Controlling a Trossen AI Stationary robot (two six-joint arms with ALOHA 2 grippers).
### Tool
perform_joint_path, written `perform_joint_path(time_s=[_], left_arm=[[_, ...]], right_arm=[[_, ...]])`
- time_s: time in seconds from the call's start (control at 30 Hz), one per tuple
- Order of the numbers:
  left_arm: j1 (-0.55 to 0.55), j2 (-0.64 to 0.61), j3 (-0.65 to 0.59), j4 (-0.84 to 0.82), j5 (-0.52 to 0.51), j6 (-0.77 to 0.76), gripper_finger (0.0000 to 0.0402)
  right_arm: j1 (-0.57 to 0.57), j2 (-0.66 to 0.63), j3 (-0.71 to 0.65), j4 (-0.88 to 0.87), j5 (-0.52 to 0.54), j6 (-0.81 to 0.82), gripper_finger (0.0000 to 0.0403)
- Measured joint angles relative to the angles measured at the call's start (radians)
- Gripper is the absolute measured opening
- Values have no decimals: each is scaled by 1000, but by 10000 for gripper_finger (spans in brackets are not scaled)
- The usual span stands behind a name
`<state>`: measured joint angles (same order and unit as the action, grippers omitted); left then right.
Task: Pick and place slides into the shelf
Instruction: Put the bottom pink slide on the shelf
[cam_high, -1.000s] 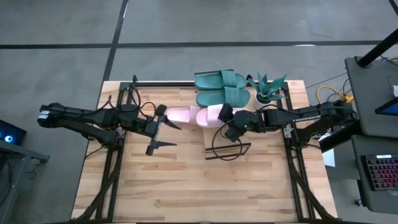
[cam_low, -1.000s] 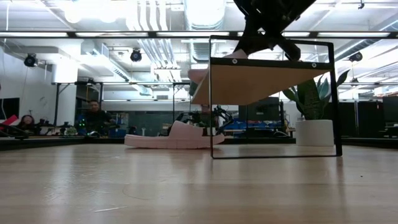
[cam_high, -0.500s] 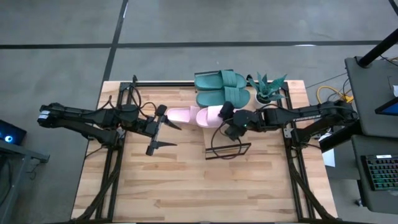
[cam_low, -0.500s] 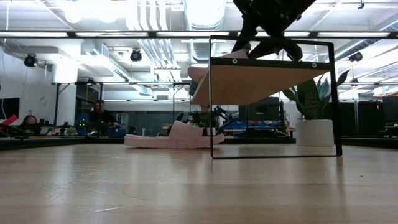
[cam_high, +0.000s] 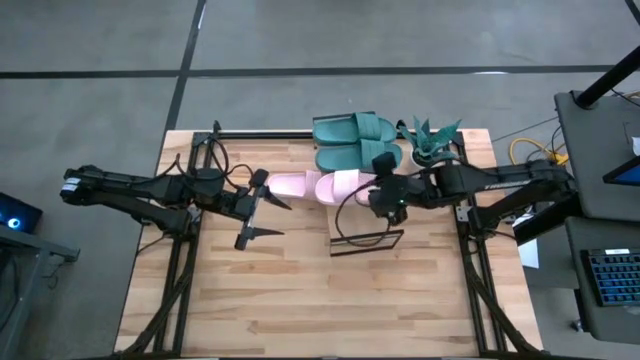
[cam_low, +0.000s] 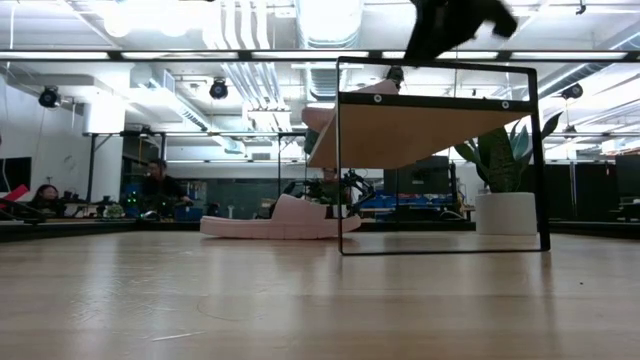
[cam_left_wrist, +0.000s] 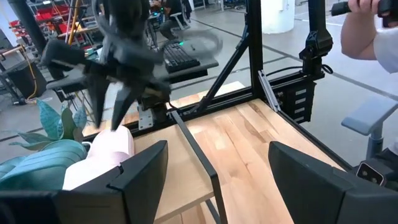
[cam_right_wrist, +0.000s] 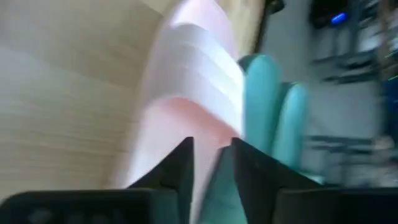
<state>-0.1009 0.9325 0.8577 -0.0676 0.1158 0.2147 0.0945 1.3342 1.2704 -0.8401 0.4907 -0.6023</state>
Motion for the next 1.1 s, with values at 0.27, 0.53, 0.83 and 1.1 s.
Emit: perform_joint_path(time_s=[0.27,0.53,0.83,1.1], left_arm=[[1,0,0,-34,0,1,263],[1,0,-1,-56,-1,1,263],[1,0,-1,-56,-1,2,263],[1,0,-1,-60,-1,2,263]], right_arm=[[29,0,21,-180,-254,159,12],[27,2,-76,-160,-198,187,9],[-8,3,-153,-99,-123,176,9],[-38,1,-175,-87,-93,176,8]])
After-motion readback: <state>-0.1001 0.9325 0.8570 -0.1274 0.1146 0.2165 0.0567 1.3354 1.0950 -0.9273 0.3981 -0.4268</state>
